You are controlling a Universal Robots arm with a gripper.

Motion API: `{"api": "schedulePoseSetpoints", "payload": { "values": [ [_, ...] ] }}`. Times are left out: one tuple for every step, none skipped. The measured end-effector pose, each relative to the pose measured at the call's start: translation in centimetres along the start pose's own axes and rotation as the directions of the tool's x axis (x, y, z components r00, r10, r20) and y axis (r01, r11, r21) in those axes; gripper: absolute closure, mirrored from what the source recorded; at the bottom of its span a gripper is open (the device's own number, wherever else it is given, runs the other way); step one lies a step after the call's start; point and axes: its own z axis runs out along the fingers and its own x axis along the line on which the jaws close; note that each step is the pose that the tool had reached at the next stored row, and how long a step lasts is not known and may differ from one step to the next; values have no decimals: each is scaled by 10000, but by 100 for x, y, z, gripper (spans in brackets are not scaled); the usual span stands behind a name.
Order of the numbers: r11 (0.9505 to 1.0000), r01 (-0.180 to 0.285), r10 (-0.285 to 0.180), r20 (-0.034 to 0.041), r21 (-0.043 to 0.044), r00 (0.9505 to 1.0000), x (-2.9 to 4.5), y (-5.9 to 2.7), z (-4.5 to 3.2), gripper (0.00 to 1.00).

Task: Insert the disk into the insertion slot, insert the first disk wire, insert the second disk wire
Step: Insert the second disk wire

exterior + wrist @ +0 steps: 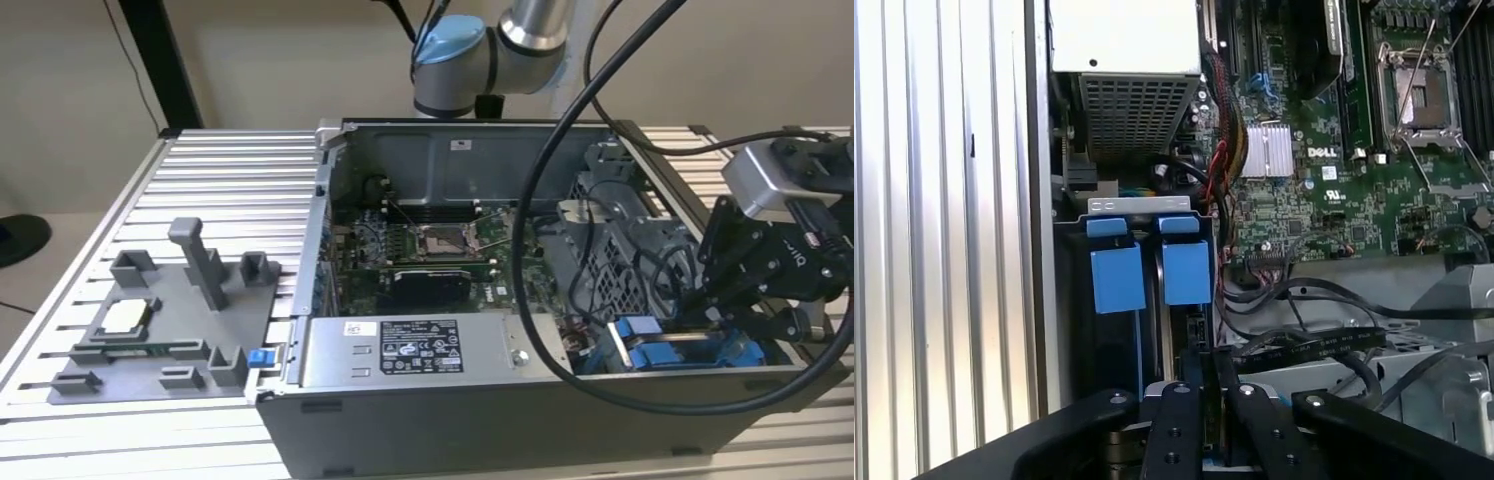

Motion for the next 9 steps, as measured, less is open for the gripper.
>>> {"api": "schedulePoseSetpoints", "payload": {
  "values": [
    [10000, 0, 0, 3, 0, 10000, -2, 2, -11, 100],
    [10000, 0, 0, -4, 0, 10000, -3, 3, -21, 100],
    [10000, -3, 3, -20, 2, 10000, -6, 6, -35, 100],
    [10000, -2, 2, -20, 2, 10000, -9, 7, -47, 100],
    [10000, -2, 2, -18, 1, 10000, -11, 10, -62, 100],
    [10000, -2, 2, -24, 2, 10000, -14, 12, -79, 100],
    [10000, -3, 3, -25, 3, 10000, -15, 13, -83, 100],
    [10000, -3, 3, -33, 3, 10000, -15, 12, -81, 100],
    [10000, -10, 10, -82, 8, 10000, -17, 13, -83, 100]
  ]
}}
